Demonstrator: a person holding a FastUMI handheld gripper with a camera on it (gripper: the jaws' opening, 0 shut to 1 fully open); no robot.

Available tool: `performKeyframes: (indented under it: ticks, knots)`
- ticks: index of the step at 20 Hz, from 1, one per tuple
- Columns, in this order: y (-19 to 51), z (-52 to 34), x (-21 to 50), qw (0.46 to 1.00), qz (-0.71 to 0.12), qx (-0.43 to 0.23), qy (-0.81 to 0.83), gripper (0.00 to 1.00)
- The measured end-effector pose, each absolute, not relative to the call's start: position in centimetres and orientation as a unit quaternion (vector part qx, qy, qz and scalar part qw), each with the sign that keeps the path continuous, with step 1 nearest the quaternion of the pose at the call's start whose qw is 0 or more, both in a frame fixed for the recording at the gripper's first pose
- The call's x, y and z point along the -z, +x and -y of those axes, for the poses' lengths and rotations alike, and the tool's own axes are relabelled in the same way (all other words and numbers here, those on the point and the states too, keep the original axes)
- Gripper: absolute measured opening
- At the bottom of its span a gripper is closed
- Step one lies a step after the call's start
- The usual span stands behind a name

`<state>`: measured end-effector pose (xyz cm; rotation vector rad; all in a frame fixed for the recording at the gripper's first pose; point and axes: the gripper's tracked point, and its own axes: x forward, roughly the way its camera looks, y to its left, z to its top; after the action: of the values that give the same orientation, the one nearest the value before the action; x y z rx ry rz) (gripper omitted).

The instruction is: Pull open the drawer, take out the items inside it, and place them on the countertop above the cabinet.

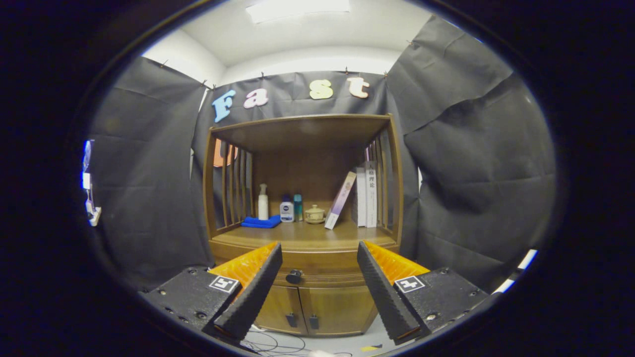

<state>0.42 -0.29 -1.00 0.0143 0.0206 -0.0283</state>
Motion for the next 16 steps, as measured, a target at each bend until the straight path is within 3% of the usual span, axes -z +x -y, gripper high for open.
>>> performKeyframes:
  ticks: [16]
  knots:
    - [7.8, -1.8, 11.3, 0.998, -0.064, -0.002, 0.01, 0.99]
